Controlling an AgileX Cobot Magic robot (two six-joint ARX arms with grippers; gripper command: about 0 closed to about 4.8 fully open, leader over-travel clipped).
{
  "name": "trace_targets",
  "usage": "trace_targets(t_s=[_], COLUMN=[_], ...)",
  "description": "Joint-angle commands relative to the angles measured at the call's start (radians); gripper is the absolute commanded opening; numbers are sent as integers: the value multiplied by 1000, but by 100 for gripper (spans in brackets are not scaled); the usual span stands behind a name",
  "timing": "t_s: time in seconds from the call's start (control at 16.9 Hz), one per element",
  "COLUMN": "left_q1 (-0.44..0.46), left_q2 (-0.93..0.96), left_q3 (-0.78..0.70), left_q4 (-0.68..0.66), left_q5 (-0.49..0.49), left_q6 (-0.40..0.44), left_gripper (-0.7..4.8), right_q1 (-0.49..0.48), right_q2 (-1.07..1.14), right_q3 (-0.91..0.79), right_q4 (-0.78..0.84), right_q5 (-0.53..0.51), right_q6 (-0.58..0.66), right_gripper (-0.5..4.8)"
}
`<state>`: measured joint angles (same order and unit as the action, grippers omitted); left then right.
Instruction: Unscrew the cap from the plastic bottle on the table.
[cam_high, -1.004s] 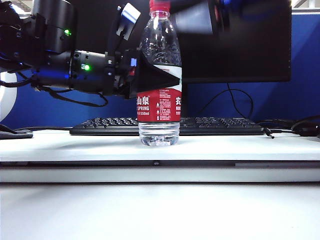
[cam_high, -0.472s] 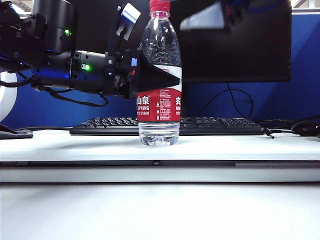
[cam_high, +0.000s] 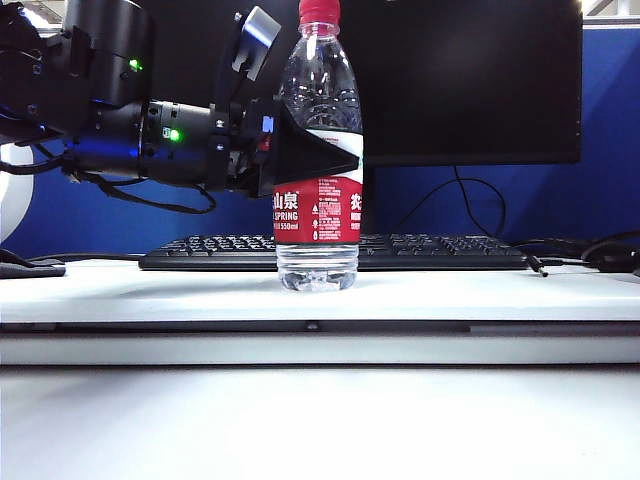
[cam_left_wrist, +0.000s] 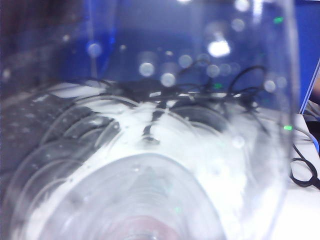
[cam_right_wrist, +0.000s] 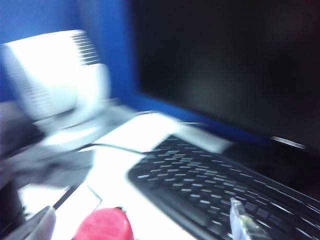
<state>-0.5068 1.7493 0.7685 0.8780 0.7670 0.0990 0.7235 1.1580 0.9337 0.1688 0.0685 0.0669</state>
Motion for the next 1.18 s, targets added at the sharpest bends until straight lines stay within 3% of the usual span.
trace_targets(t_s=[0.06, 0.18, 0.41, 0.47, 0.89, 0.94, 1.18], left_q1=[2, 2, 2, 2, 2, 2, 2], left_q2=[4, 4, 4, 4, 4, 4, 4], left_q3=[-4, -4, -4, -4, -4, -4, -4], left_q4=[-34, -31, -32, -34, -32, -32, -32], left_q5=[-7, -7, -6, -7, -6, -6, -6], left_q6=[-1, 0, 1, 1, 2, 2, 1], left_gripper=[237, 237, 237, 237, 237, 237, 237], right_q1=[171, 258, 290, 290, 290, 294, 296], right_q2=[4, 41, 119, 139, 165, 171, 172], right_q3=[3, 2, 3, 3, 3, 3, 3], right_q4=[86, 121, 158, 173, 180, 181, 182], right_q5=[481, 633, 634, 628, 575, 575, 575], right_q6=[4, 5, 72, 93, 125, 125, 125], right_gripper=[463, 462, 444, 372, 359, 312, 249])
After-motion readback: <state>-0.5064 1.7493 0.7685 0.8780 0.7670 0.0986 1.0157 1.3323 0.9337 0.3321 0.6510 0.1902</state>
